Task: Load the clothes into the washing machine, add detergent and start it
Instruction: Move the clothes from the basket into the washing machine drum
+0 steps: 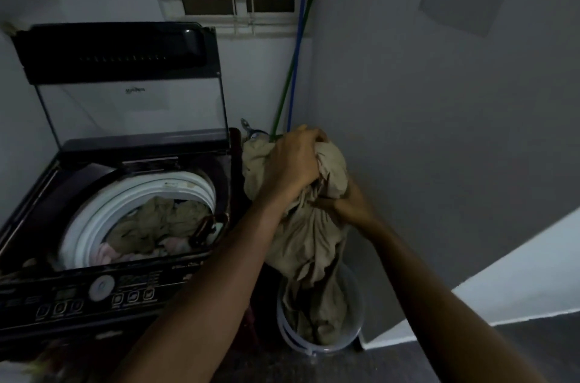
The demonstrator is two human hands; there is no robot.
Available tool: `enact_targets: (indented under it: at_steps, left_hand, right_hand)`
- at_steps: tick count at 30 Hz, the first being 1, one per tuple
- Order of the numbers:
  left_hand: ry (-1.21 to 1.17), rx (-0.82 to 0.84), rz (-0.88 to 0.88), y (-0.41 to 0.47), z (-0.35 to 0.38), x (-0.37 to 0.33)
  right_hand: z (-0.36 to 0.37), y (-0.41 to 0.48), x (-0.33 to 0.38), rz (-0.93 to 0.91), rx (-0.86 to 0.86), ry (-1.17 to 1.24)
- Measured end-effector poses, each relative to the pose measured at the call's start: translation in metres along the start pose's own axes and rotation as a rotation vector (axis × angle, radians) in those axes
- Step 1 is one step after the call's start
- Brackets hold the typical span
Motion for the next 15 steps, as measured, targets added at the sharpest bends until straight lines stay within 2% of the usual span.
enact_targets:
  at_steps: [3,6,9,12,15]
  left_hand:
    - [0.050,0.150,0.035,-0.007,-0.005,0.023]
    - [0.093,0.313,-0.079,-0.024,-0.010,0.061]
    - [-0.207,0.471,-0.097,-0.042,0.002,0.066]
    - [-0.499,0.404,-0.181,-0.053,0.025,0.045]
    - [-0.627,0.260,-0.354,-0.058,0.044,0.033]
  right_hand:
    - [-0.021,-0.003,-0.004,-0.132,-0.237,0.013]
    - [-0.056,0.002,-0.001,-0.127,-0.303,0.011]
    - [-0.073,0.011,0.014,-0.120,-0.361,-0.004]
    - [-0.068,0.021,0.043,-0.139,-0.282,0.070]
    - [-0.045,0.029,0.073,-0.181,-0.181,0.279]
Point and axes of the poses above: each hand's wrist, its own y-axis towards the middle knuckle, its own z-axis out of the palm, x = y × z, the point moved 2 cm from there along y, towards the middle knuckle, and after that the axes turned 4 degrees about -z, right-handed, at the moved point
